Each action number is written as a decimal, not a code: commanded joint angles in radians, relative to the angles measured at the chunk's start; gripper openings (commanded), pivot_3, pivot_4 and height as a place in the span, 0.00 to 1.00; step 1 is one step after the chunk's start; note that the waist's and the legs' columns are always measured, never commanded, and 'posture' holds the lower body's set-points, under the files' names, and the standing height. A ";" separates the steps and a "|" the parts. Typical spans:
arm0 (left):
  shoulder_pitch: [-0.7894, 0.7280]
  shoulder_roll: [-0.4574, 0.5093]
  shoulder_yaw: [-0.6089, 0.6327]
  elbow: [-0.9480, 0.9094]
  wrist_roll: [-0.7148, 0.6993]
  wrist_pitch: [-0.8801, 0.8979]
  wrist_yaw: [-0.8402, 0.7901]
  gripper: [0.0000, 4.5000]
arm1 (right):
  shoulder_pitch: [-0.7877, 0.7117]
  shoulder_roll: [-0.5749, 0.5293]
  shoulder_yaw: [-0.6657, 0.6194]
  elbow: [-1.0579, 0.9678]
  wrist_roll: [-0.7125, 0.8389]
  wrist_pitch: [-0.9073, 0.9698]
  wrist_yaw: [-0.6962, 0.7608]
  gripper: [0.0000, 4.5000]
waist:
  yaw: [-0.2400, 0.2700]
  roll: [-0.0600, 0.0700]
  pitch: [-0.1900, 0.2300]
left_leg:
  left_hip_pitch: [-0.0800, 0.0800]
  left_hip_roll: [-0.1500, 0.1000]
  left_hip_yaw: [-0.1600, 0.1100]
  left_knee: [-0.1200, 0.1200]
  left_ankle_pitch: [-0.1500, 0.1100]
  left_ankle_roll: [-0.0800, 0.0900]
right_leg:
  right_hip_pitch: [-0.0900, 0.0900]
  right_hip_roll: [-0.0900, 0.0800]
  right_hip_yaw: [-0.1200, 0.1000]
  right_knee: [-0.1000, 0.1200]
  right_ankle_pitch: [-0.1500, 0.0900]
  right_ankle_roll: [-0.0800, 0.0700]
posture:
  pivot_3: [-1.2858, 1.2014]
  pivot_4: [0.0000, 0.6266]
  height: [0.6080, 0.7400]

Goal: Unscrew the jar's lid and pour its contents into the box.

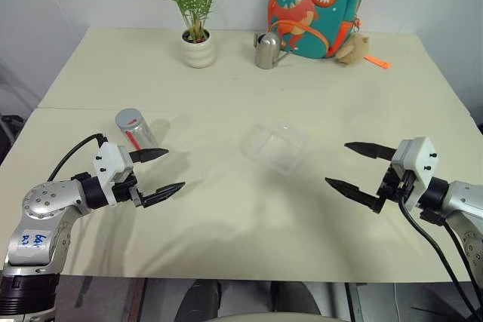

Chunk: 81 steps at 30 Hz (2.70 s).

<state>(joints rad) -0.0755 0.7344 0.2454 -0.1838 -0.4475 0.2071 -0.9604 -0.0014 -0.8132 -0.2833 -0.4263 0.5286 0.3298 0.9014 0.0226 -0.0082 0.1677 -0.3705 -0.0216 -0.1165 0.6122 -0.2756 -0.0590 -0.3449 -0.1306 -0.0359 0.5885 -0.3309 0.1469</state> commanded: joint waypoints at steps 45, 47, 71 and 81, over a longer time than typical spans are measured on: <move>-0.243 -0.420 0.026 0.309 0.368 -0.170 0.875 0.47 | -0.572 0.427 0.406 0.168 -0.081 0.011 -0.021 1.00 | -0.004 -0.007 -0.001 | -0.005 0.000 0.009 0.000 0.002 -0.007 | -0.013 0.000 0.004 0.007 0.004 0.006 | 0.52 0.24 1.00; -0.242 -0.421 0.026 0.303 0.363 -0.165 0.873 0.43 | -0.565 0.426 0.399 0.161 -0.080 0.016 -0.034 1.00 | -0.003 -0.007 -0.001 | -0.005 0.000 0.009 0.000 0.002 -0.007 | -0.013 0.000 0.005 0.007 0.004 0.006 | 0.52 0.24 1.00; -0.492 -0.304 -0.221 0.156 0.019 0.177 0.184 0.43 | -0.859 0.585 0.479 0.229 -0.096 0.460 -0.356 1.00 | -0.047 -0.008 0.000 | -0.005 0.001 0.014 -0.001 0.002 -0.005 | -0.019 0.000 0.008 0.011 0.008 0.005 | 0.52 0.24 1.00; -0.473 -0.307 -0.212 0.153 0.025 0.176 0.182 0.43 | -0.856 0.612 0.446 0.210 -0.076 0.445 -0.345 1.00 | -0.049 -0.008 0.000 | -0.005 0.001 0.016 -0.001 0.002 -0.005 | -0.023 0.000 0.012 0.014 0.008 0.005 | 0.52 0.24 1.00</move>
<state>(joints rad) -0.5426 0.4314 0.0198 0.0048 -0.4088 0.3921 -0.7783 -0.8457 -0.2117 0.1870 -0.1743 0.4324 0.7900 0.5487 -0.0261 -0.0165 0.1680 -0.3756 -0.0209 -0.0999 0.6115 -0.2733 -0.0643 -0.3678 -0.1304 -0.0238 0.6031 -0.3224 0.1522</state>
